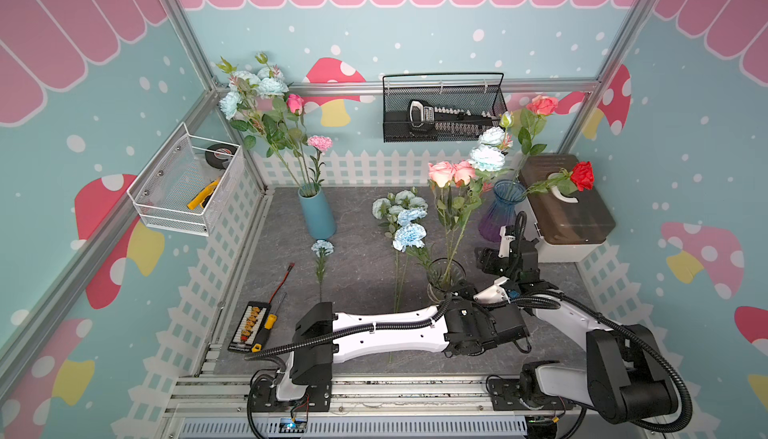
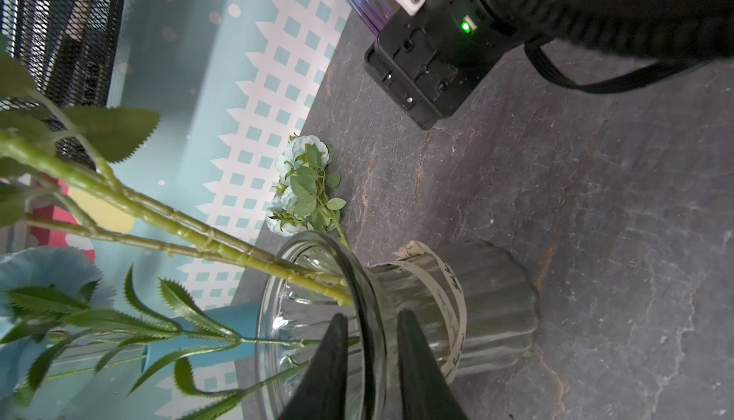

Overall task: Pick out blue flowers from the vase
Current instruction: Place the vase at the center of the board, then pick up the flower from the vase.

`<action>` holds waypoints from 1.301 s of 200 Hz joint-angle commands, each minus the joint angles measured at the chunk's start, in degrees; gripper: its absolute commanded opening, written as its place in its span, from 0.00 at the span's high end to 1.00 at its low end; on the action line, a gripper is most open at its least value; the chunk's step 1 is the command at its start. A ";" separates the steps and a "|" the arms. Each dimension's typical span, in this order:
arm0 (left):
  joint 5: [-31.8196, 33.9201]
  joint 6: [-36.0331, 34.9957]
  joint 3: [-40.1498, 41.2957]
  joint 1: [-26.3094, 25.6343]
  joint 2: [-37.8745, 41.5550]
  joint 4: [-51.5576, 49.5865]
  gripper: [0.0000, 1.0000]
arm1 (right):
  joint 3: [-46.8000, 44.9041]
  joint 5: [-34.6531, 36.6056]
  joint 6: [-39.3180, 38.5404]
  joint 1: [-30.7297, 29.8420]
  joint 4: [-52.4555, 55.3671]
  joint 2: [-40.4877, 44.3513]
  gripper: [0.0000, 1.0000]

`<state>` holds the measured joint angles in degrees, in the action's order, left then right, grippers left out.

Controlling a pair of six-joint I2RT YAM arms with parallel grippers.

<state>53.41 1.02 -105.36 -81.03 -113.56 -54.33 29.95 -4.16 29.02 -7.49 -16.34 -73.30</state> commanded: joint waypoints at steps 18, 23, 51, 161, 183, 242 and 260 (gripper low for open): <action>1.18 -0.58 -0.11 0.18 1.01 0.88 0.69 | -0.78 -0.32 0.34 0.28 -0.89 1.06 0.25; 1.29 -0.66 -0.16 0.05 1.06 0.82 0.69 | -0.76 -0.32 0.34 0.28 -0.91 1.11 0.25; 1.96 -0.93 -0.70 -0.17 1.31 0.81 0.68 | -0.79 -0.25 0.27 0.24 -0.89 1.14 0.25; 5.92 -4.53 -1.60 -2.44 4.34 5.66 0.30 | -0.77 -0.49 0.16 0.27 -0.89 0.97 0.26; 5.94 -6.66 -1.73 -2.86 5.72 8.99 0.29 | -0.74 -0.58 0.16 0.23 -0.89 0.96 0.25; 0.04 -10.86 -0.09 -2.93 15.45 21.67 0.29 | -0.70 -0.67 0.07 0.26 -0.98 0.99 0.25; -1.52 -9.65 2.42 -1.95 20.45 25.34 0.30 | -0.93 -0.56 0.04 0.27 -1.06 1.36 0.28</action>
<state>54.76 -7.64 -105.06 -83.94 -100.33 -37.23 29.95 -4.36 28.99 -7.49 -16.36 -73.30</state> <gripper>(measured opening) 0.704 0.732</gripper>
